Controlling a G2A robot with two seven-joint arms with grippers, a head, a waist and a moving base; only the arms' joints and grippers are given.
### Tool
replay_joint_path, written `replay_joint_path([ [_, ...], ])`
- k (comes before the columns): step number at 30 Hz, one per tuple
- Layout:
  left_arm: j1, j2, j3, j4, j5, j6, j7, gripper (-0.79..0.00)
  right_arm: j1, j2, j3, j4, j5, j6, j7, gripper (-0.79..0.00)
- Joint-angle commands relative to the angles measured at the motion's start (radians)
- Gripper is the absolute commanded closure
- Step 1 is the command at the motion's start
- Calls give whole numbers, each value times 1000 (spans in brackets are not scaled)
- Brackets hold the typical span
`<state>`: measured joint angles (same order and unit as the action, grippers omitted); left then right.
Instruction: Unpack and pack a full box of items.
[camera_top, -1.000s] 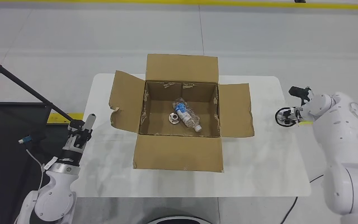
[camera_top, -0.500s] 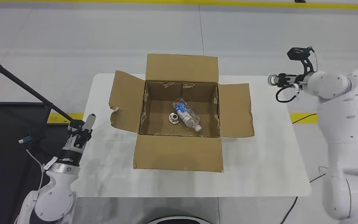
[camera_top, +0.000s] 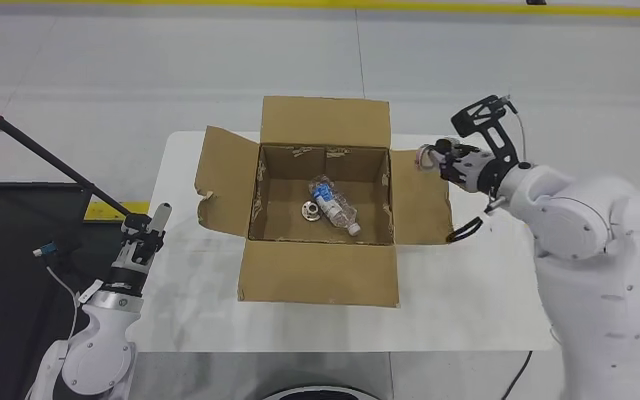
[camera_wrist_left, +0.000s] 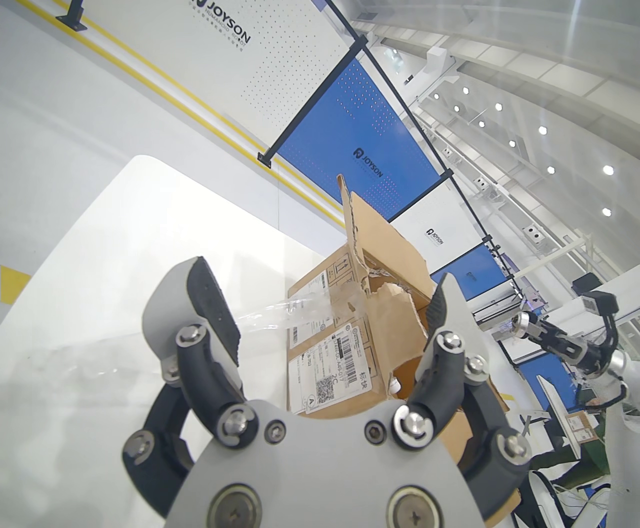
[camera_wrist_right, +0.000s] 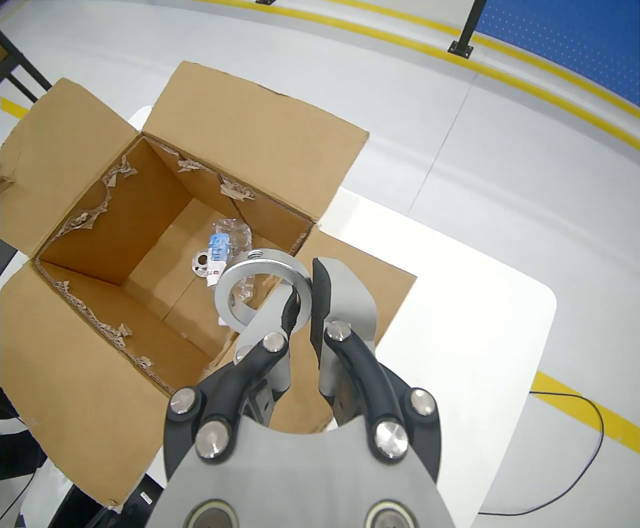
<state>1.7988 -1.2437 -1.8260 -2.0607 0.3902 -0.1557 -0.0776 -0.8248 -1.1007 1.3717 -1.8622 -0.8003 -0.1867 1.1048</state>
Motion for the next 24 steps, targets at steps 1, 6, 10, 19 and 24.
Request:
replay_joint_path([
  [1,0,0,0,0,0,0,0,-785,20,-4,-44,10,-4,10,-3,0],
  [6,0,0,0,0,0,0,0,-785,111,-25,-183,90,-5,25,-21,0],
  [10,0,0,0,0,0,0,0,-785,183,-47,-290,171,-26,53,-57,0],
  [19,0,0,0,0,0,0,0,-785,355,-114,-522,447,-74,61,-85,0],
  [24,0,0,0,0,0,0,0,-785,404,-145,-612,541,-135,53,-83,0],
])
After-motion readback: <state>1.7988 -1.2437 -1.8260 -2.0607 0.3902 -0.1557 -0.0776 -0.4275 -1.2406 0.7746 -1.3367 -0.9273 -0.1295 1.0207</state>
